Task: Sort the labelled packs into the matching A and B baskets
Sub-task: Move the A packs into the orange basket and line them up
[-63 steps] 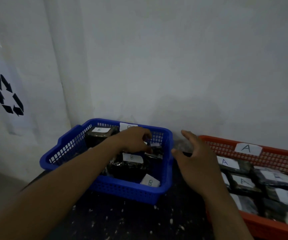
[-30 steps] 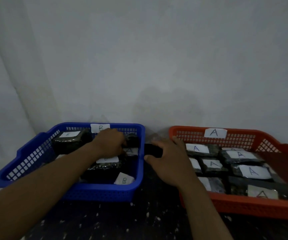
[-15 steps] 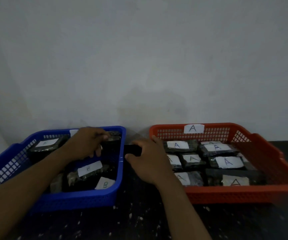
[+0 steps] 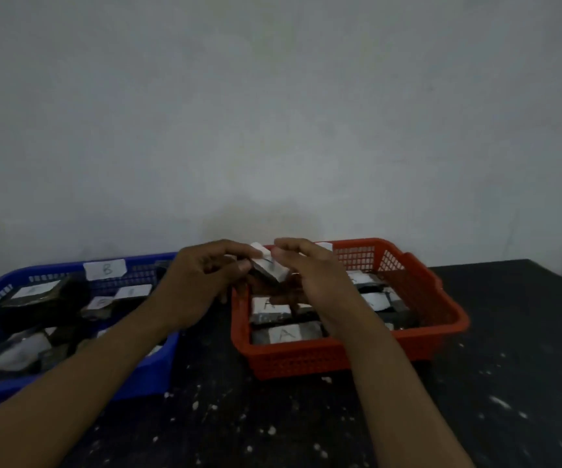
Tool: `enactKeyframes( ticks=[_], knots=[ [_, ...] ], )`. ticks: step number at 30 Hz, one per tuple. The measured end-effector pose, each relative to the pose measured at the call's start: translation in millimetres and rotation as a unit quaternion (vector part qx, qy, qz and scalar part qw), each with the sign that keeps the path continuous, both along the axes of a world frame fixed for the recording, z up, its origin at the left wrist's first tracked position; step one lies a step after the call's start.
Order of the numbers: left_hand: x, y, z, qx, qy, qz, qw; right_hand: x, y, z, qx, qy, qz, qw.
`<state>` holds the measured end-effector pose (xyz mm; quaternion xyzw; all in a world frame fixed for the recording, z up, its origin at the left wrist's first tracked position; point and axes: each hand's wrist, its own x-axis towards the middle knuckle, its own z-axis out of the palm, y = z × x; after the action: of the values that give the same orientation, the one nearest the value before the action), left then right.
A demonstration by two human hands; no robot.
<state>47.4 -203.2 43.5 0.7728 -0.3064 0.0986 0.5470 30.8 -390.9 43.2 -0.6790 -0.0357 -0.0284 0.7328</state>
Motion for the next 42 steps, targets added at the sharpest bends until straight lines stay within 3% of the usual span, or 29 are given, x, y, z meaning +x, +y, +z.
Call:
enactKeyframes(
  ticks=[3, 6, 9, 12, 15, 20, 25, 30, 36, 42],
  knots=[
    [-4.7, -43.1, -3.2, 0.026, 0.026, -0.1, 0.994, -11.0, -49.9, 1.6, -0.06, -0.03, -0.002, 0.998],
    [1.5, -71.9, -12.3, 0.083, 0.057, -0.124, 0.987, -17.0, -101.0, 0.5, -0.105, -0.026, -0.02, 0.994],
    [15.9, -96.9, -24.9, 0.204, 0.059, -0.123, 0.97, -15.5, -149.9, -4.1, -0.162, -0.008, -0.073, 0.984],
    [33.3, -127.3, -36.6, 0.366, 0.012, -0.097, 0.925, -9.8, -186.4, -8.5, -0.221, -0.001, -0.098, 0.97],
    [47.4, -151.8, -49.6, 0.451, 0.005, -0.086, 0.889, -6.6, -207.1, -11.5, -0.266, -0.002, -0.078, 0.961],
    [58.8, -153.7, -63.8, 0.429, 0.025, -0.057, 0.901, -2.5, -220.2, -12.5, -0.333, -0.015, -0.018, 0.943],
    [57.3, -150.4, -70.0, 0.46, -0.028, -0.029, 0.887, 10.2, -211.7, -12.3, -0.385, -0.011, 0.021, 0.923],
    [59.2, -146.9, -67.8, 0.446, 0.0, 0.004, 0.895, 15.2, -208.4, -20.6, -0.367, -0.02, 0.012, 0.93],
    [58.1, -155.2, -64.9, 0.424, -0.078, -0.017, 0.902, 15.5, -213.6, -22.3, -0.348, -0.019, 0.015, 0.937],
    [66.7, -162.5, -60.2, 0.511, -0.158, -0.098, 0.839, 16.0, -217.2, -20.4, -0.342, -0.021, 0.03, 0.939]
  ],
)
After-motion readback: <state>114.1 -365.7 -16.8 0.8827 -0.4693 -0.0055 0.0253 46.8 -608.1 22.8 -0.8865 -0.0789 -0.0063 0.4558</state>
